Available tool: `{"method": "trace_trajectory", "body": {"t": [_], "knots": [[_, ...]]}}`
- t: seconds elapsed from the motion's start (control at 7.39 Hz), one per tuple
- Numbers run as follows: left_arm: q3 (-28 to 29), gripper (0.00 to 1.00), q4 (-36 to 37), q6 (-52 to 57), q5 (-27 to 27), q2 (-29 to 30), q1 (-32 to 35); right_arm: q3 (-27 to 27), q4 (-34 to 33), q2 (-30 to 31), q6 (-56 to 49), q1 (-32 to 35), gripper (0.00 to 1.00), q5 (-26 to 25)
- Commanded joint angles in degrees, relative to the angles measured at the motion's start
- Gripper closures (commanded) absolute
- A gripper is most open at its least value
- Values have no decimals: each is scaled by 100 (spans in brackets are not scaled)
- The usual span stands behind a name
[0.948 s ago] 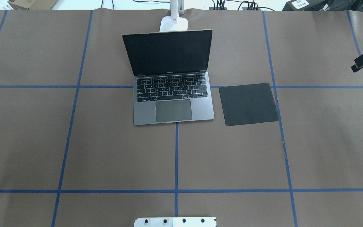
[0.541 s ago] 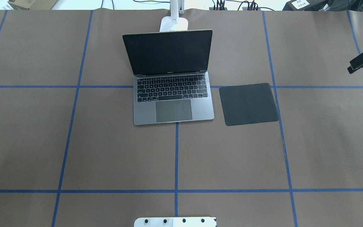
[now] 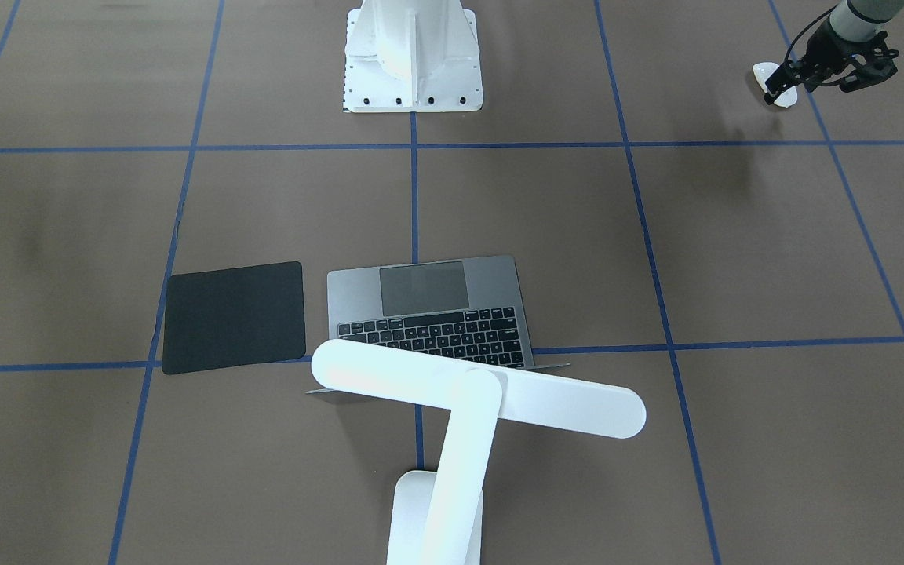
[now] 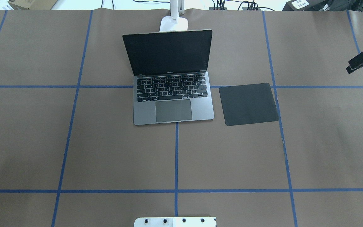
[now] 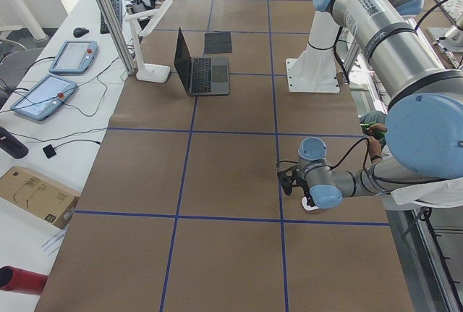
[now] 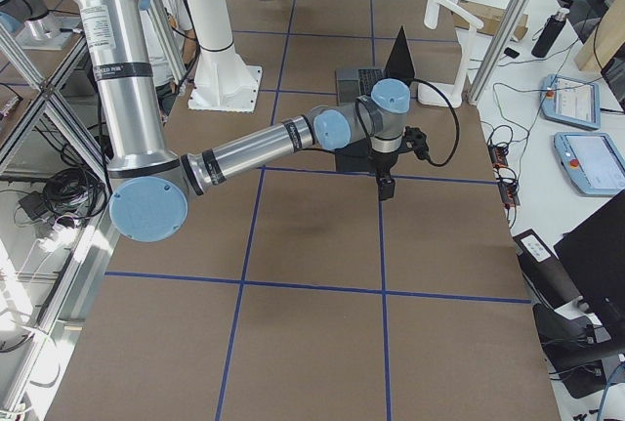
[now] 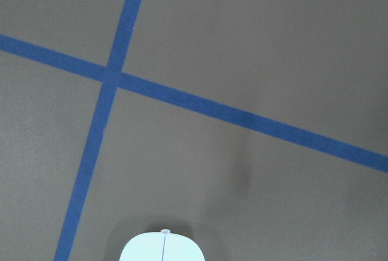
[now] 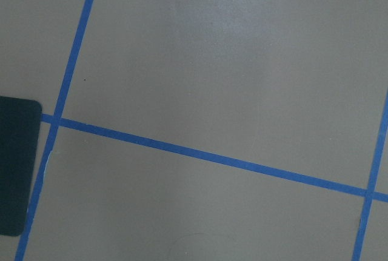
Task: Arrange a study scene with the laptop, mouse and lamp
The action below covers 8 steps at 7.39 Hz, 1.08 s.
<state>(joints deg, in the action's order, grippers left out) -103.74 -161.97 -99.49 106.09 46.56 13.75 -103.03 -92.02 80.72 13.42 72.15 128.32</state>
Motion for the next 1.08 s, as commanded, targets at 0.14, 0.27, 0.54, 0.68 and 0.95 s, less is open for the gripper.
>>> {"method": "trace_trajectory", "body": {"t": [0.14,0.27,0.54,0.68,0.95], "knots": [[134,0,-28,-290,-1,-7,-337,-50,0,5,2,-8,1,-8],[187,0,-45,-308,-1,-7,-399,-85,0,5,2,-8,1,-17],[353,0,-185,-299,-1,10,-592,-129,0,5,11,-8,1,-17],[424,0,-299,-299,-1,28,-732,-138,0,5,3,-17,1,-17],[442,0,-378,-299,-132,90,-953,-156,0,5,11,-8,1,-52]]}}
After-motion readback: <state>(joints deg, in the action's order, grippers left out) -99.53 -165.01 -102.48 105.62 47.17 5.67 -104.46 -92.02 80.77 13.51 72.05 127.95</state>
